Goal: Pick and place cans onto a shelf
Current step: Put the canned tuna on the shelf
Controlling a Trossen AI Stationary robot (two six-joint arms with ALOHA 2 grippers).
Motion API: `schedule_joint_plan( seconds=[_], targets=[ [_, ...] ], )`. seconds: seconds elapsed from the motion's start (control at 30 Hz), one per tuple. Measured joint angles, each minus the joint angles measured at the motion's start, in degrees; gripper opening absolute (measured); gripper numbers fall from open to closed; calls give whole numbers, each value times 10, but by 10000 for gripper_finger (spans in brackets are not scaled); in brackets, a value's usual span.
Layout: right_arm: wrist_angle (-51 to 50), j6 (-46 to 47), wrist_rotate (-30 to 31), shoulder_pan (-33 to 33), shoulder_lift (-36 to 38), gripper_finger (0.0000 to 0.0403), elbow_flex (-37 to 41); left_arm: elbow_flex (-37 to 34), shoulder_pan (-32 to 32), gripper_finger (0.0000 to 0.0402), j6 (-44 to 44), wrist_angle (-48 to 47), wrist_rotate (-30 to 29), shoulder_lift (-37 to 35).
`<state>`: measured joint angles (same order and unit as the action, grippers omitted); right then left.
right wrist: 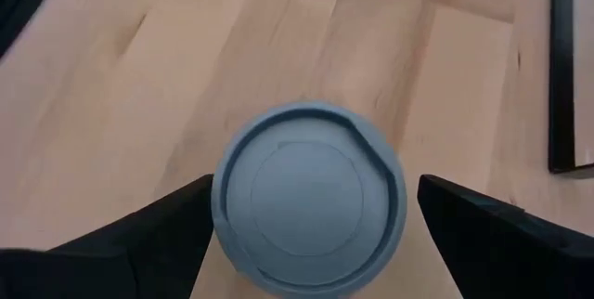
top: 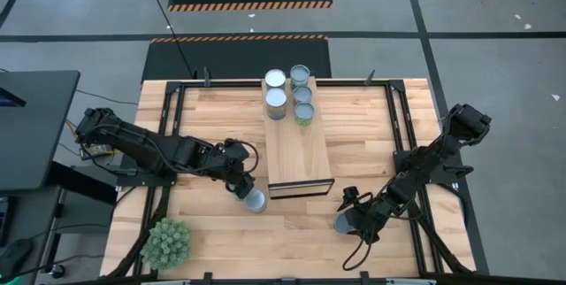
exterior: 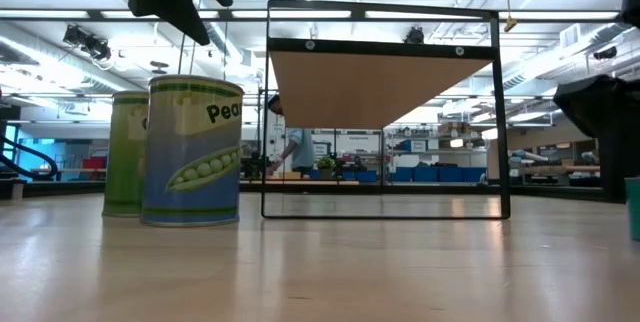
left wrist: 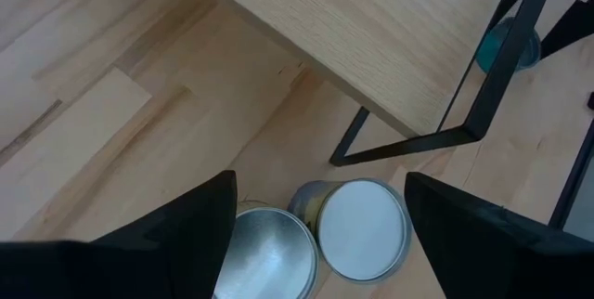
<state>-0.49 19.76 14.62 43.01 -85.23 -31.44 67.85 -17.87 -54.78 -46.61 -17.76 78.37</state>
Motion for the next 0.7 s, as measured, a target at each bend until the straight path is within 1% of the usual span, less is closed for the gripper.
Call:
schedule_joint_plan(
  seconds=[0.17, 0.4, 0.6, 0.7],
  targets=[
    [-1, -12, -15, -9, 0, 350, 11, 0, 0, 315, 0, 0, 0, 0],
    [-1, -35, -47, -17, 0, 276, 1, 0, 0, 315, 0, 0, 0, 0],
    [-9, -37, -54, -28, 0, 274, -26, 0, 0, 315, 5, 0, 0, 0],
    [-23, -42, -54, -39, 8, 279, -45, 0, 0, 315, 14, 0, 0, 0]
  ],
)
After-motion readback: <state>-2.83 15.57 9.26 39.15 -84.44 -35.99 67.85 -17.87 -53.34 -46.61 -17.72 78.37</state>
